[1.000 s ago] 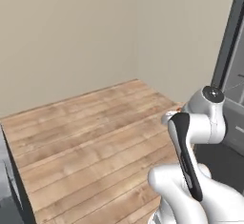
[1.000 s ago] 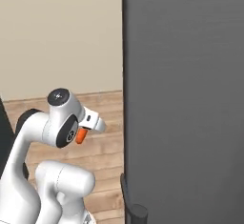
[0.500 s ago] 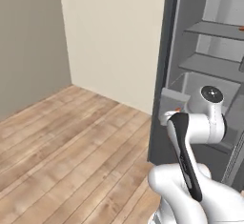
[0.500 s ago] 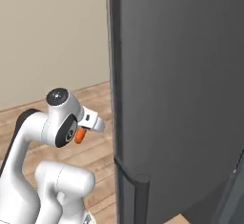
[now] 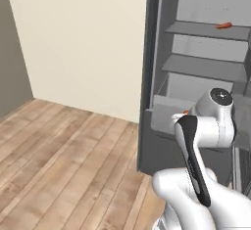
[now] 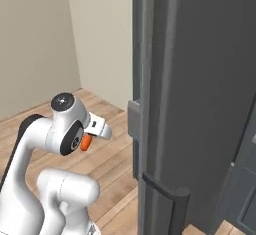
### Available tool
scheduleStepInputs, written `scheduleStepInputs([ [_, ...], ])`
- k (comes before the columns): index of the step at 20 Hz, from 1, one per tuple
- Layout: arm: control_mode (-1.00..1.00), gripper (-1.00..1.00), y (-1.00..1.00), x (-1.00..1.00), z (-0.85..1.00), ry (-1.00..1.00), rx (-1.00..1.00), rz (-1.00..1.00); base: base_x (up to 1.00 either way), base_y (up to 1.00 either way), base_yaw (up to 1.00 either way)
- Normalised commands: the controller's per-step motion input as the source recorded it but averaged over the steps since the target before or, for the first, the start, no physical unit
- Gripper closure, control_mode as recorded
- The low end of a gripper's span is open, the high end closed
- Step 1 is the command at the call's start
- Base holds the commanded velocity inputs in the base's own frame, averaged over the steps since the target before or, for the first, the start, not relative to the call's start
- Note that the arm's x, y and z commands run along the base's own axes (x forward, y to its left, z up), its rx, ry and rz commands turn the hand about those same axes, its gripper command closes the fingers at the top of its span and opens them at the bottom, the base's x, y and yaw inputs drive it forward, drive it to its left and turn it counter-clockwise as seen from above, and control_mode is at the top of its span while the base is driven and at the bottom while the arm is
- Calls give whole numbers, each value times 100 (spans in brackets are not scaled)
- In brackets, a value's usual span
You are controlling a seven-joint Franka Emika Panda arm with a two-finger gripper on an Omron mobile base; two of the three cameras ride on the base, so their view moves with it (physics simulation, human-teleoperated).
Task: Place the carrot and garlic inside the fridge drawer. Close the drawer after placing the vegetables.
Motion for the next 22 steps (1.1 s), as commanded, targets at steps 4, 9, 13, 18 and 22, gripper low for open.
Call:
scheduleStepInputs([
  [4, 100, 100, 0, 0, 0, 0, 0, 0, 71, 25, -32],
  [9, 100, 100, 0, 0, 0, 0, 0, 0, 88, -1, -23],
  [13, 100, 100, 0, 0, 0, 0, 0, 0, 68, 9, -33],
  [18, 100, 100, 0, 0, 0, 0, 0, 0, 8, 0, -28],
  [22, 100, 100, 0, 0, 0, 0, 0, 0, 16, 13, -30],
])
